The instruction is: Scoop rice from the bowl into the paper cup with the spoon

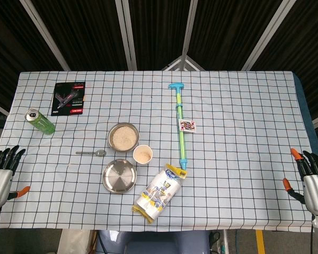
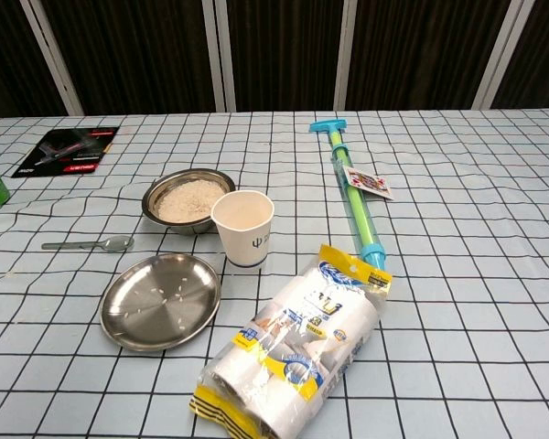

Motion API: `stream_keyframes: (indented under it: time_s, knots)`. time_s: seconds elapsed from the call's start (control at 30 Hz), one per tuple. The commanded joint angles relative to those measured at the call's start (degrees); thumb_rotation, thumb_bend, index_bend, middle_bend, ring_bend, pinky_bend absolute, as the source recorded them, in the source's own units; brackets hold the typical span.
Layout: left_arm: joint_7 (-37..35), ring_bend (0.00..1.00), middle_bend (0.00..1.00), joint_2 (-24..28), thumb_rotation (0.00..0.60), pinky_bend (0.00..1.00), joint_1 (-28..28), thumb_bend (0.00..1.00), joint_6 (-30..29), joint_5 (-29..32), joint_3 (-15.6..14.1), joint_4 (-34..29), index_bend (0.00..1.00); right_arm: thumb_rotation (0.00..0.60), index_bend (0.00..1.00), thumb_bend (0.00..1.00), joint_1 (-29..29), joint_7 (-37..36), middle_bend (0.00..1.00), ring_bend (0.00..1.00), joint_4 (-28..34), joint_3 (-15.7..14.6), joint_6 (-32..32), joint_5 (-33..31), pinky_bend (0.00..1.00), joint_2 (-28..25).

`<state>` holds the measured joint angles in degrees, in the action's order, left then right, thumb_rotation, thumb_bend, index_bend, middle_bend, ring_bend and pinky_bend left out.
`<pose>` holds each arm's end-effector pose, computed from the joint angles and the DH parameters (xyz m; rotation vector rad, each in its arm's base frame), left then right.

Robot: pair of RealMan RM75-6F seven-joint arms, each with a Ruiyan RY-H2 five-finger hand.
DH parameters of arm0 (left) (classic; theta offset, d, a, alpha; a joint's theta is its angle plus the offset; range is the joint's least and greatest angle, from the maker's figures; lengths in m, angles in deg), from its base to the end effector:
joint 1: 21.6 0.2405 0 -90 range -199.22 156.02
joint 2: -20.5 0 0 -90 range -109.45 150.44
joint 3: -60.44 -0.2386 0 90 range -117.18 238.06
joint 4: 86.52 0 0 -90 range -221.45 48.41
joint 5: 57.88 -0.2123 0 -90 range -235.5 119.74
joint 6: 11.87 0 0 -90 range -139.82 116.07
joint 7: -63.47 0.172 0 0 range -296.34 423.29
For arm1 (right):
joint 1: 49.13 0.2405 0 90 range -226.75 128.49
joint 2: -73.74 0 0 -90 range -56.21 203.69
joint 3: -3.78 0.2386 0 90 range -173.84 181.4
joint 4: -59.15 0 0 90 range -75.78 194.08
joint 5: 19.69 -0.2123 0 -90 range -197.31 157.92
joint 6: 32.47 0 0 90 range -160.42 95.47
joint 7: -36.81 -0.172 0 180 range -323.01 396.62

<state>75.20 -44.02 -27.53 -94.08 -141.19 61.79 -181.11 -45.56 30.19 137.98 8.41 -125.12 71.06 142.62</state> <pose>-0.2965 0.2065 0.1338 -1.4600 -0.8451 -0.7320 -0.3123 -0.2073 0.1661 1.3602 -0.7353 1.0048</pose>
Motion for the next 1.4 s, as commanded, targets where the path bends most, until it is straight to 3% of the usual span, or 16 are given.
stream_keyframes:
  time_s: [0.03,0.3,0.37,0.47,0.5,0.53,0.63,0.73,0.9,1.17,1.4]
  knots:
    - [0.1,0.0,0.0,-0.1,0.6,0.0,0.0,0.0,0.1,0.1,0.0,0.0,0.0,0.6,0.07,0.38,0.0,0.0,0.22,0.13,0.0,0.0,0.0,0.0,0.14,0.0]
    - [0.4,0.0,0.0,0.1,0.6,0.0,-0.4,0.0,1.0,0.5,0.0,-0.3,0.0,0.6,0.07,0.38,0.0,0.0,0.22,0.13,0.1,0.0,0.2,-0.1,0.14,-0.1]
    - [0.7,0.12,0.09,0.1,0.6,0.14,-0.6,0.01,1.3,0.7,0.2,-0.2,0.0,0.6,0.07,0.38,0.0,0.0,0.22,0.13,0.1,0.0,0.2,-0.1,0.14,-0.1]
    - [1.7,0.55,0.46,-0.2,0.6,0.63,-1.4,0.06,0.9,1.0,1.4,0.4,0.06,0.6,0.07,0.38,0.0,-0.1,0.22,0.13,0.1,0.0,0.3,-0.2,0.14,-0.1]
    - [1.8,0.67,0.57,-0.5,0.6,0.74,-1.7,0.07,1.0,1.4,1.9,0.6,0.12,0.6,0.07,0.38,0.0,-0.1,0.22,0.13,0.1,0.0,0.2,-0.2,0.14,-0.1]
    - [1.7,0.77,0.69,-0.8,0.6,0.84,-2.1,0.09,1.7,1.9,2.2,0.7,0.19,0.6,0.07,0.38,0.1,-0.1,0.22,0.13,0.1,0.0,0.2,-0.2,0.14,-0.1]
    - [2.0,0.93,0.87,-1.2,0.6,0.97,-3.8,0.14,4.9,4.5,3.3,0.6,0.34,0.6,0.07,0.38,0.1,-0.1,0.22,0.13,0.0,0.0,0.4,-0.1,0.14,-0.1]
    - [3.3,1.0,0.97,-2.2,0.6,1.0,-6.4,0.23,8.9,7.8,5.0,0.9,0.45,0.6,0.07,0.38,0.0,-0.1,0.22,0.13,0.1,-0.1,0.3,-0.2,0.14,-0.1]
    - [7.2,1.0,1.0,-5.1,0.6,1.0,-12.1,0.37,16.4,14.2,8.5,3.3,0.5,0.6,0.07,0.38,-0.2,0.6,0.22,0.13,0.4,-0.1,-0.3,0.0,0.14,0.1]
    - [16.0,1.0,1.0,-11.4,0.6,1.0,-20.0,0.41,24.1,23.9,11.4,9.1,0.5,0.6,0.07,0.38,-0.5,1.4,0.22,0.13,1.1,0.0,-0.8,-0.2,0.14,0.3]
    - [21.7,1.0,1.0,-16.0,0.6,1.0,-24.2,0.42,26.8,29.8,11.4,12.5,0.48,0.6,0.07,0.38,-0.8,2.2,0.22,0.13,1.6,0.0,-1.4,-0.1,0.14,0.5]
